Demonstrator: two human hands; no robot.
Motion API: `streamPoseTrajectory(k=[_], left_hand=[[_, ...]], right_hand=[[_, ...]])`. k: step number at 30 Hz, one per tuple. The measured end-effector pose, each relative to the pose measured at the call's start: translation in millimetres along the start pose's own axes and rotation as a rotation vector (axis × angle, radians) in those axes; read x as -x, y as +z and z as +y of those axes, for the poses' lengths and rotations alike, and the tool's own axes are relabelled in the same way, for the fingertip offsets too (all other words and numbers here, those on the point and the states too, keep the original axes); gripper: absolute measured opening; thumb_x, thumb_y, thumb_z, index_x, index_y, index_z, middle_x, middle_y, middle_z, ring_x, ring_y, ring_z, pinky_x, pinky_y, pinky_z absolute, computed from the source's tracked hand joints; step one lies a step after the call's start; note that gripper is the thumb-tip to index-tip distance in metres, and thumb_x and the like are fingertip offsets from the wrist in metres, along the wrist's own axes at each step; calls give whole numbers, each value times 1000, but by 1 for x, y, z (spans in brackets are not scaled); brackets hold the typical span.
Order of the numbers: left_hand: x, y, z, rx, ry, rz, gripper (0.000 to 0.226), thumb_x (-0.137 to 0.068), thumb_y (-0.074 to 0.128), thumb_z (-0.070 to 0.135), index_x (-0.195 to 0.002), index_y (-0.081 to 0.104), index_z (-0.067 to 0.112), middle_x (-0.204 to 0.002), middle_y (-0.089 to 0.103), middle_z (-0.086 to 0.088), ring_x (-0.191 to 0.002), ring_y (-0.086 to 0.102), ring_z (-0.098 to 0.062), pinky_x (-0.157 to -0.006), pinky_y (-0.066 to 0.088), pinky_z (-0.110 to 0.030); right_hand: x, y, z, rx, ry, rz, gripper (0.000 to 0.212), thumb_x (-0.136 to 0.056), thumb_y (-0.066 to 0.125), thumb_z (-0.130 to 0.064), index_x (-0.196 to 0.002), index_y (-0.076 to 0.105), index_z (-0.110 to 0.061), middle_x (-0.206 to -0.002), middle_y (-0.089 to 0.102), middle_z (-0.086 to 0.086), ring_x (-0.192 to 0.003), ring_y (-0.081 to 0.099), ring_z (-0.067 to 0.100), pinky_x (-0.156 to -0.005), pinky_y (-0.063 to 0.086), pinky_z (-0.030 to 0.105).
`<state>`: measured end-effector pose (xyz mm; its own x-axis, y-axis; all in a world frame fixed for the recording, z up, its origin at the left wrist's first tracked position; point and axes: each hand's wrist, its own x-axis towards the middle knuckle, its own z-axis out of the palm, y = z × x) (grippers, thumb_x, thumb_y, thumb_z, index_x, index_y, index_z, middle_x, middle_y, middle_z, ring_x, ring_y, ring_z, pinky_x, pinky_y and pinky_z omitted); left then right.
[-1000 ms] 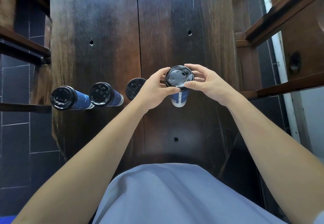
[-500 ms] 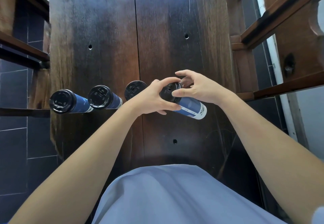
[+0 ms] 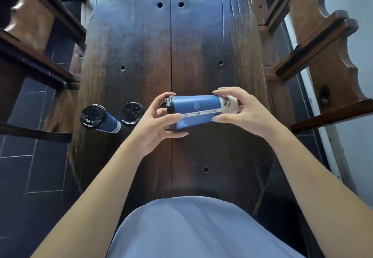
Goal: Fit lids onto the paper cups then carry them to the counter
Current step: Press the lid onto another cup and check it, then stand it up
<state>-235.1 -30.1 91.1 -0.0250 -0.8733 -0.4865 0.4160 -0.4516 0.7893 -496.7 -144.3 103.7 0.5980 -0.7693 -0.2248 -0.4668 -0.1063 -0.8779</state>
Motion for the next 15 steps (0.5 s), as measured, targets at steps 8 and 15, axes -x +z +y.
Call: streamPoseTrajectory(k=[8,15], left_hand=[[62,-14,24,-186,143,-13,67,-79,83,17,-138,56,33,-130,62,-11,-118,69,-36,-91,58,-67],[99,-26,41,-353,360,-41,79,-72,86,2,-140,60,31,-131,67,9,-111,68,-16,-96,59,-37]], right_hand=[[33,16,-40,-182,-80,-60,61,-82,84,-14,-135,58,-26,-127,60,-3,-126,57,21,-92,61,35],[53,34,-73,-235,-103,-20,60,-80,82,-25,-135,59,-25,-124,62,-5,-123,60,19,-87,62,32]])
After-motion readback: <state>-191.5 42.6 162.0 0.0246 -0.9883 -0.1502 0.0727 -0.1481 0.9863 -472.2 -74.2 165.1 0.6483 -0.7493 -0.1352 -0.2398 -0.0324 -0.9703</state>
